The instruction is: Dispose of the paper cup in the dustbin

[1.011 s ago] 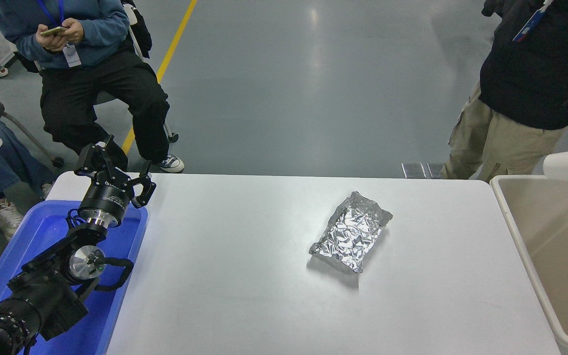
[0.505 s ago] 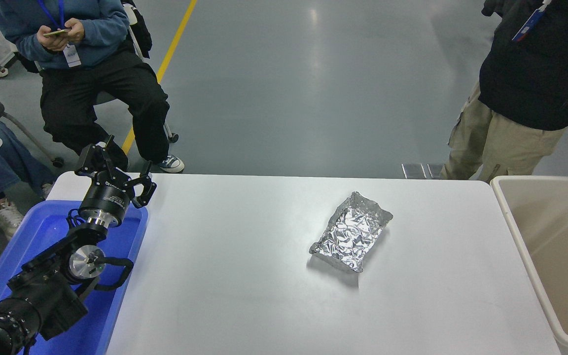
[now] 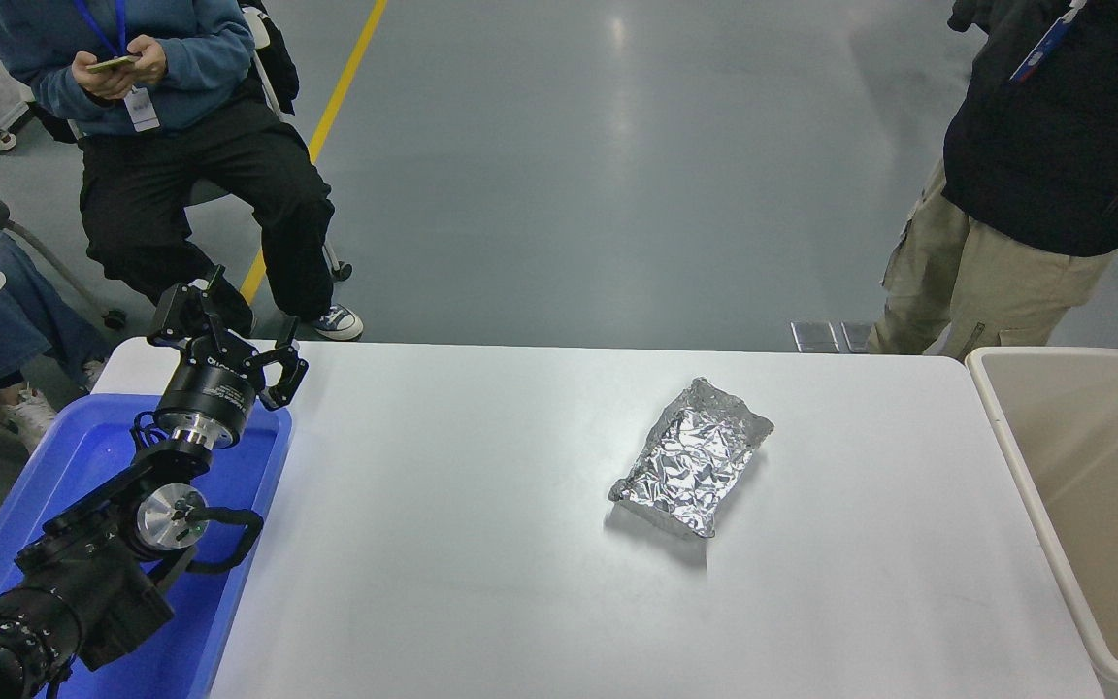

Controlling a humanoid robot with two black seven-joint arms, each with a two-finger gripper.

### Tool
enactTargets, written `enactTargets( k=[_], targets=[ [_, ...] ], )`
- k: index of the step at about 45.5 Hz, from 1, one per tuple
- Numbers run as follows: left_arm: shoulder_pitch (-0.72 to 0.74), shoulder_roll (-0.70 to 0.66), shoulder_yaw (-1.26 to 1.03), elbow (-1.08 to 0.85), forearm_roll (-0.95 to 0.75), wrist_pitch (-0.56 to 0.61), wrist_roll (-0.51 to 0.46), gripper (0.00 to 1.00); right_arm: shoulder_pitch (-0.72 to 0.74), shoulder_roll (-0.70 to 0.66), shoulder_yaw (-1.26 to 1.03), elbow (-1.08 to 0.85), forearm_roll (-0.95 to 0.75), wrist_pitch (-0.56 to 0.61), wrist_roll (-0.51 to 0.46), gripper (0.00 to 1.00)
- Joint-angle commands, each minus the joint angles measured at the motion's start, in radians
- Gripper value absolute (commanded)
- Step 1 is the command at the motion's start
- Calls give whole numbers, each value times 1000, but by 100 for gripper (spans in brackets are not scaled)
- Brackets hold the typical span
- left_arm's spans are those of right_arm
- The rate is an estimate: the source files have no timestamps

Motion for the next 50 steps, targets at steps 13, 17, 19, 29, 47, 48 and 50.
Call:
enactTargets(
  k=[13,17,19,29,47,48,50],
  targets=[
    [0,0,0,-1,0,0,0,100,0,32,16,-16,-9,-16,2,67],
    [0,0,0,-1,0,0,0,100,2,32,14,-16,-9,-11,1,78],
    [0,0,0,1,0,0,0,100,2,32,8,-16,-9,-8,1,81],
    [0,0,0,1,0,0,0,100,2,30,6,-16,-9,-3,1,100],
    [0,0,0,-1,0,0,0,100,20,-11,19,-10,-11,75,5,100],
    [0,0,0,-1,0,0,0,100,20,-14,20,-10,-6,110,7,100],
    [0,0,0,1,0,0,0,100,20,-21,23,-13,3,176,5,100]
  ],
)
